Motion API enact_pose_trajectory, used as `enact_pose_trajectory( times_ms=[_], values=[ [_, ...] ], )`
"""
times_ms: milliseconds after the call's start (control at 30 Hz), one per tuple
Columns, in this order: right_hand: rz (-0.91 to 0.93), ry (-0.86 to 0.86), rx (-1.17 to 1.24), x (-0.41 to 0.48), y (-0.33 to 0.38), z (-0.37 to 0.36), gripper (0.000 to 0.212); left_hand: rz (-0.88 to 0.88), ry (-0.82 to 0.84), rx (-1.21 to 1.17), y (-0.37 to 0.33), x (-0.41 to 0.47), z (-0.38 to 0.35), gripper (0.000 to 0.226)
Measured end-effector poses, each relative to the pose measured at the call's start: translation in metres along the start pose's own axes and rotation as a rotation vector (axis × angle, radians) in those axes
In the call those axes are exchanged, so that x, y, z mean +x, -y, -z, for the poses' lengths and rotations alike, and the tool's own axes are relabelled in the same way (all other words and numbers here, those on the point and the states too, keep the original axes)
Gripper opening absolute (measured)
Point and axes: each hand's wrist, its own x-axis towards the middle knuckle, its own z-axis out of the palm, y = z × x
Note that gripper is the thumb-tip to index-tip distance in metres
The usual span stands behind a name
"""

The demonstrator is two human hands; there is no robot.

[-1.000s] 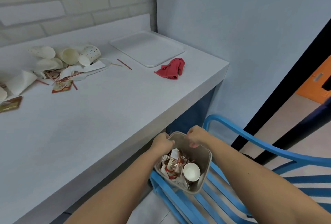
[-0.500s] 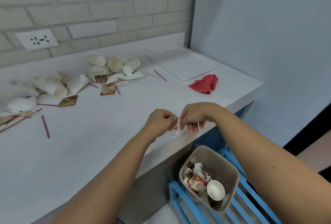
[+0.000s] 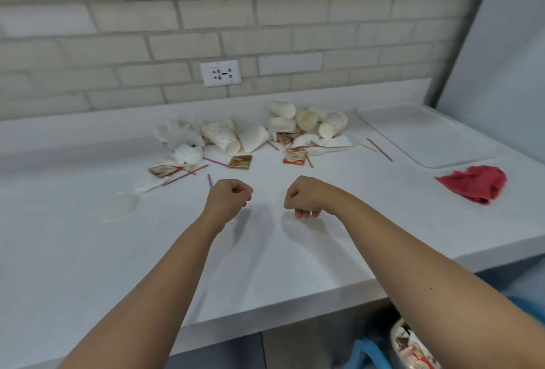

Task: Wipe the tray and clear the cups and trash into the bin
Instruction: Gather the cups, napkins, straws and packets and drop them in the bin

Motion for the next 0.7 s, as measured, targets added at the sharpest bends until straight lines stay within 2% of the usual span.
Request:
enact_pose_trajectory(
  times_ms=[333,500,533,600,667,700],
  values=[
    [0.097,-0.072,-0.017,0.076,0.086,-0.058,0.024,0.031,-0.265,0.182,0.053,0.022,0.104,0.016],
    [0.106,-0.157,-0.091,0.108,0.107,-0.082,0.037,0.129,-0.392,0.21,0.084,0.041,0.149,0.018],
    [0.1,-0.172,-0.1,0.114,0.109,-0.085,0.035,0.14,-0.413,0.208,0.092,0.047,0.157,0.017],
    [0.066,-0.203,-0.127,0.129,0.113,-0.092,0.017,0.169,-0.447,0.22,0.107,0.059,0.171,0.017],
    [0.032,-0.243,-0.16,0.143,0.117,-0.098,0.032,0.245,-0.462,0.322,0.119,0.071,0.183,0.024],
    [0.017,-0.251,-0.181,0.147,0.118,-0.1,0.037,0.32,-0.445,0.396,0.122,0.074,0.187,0.035]
  ],
)
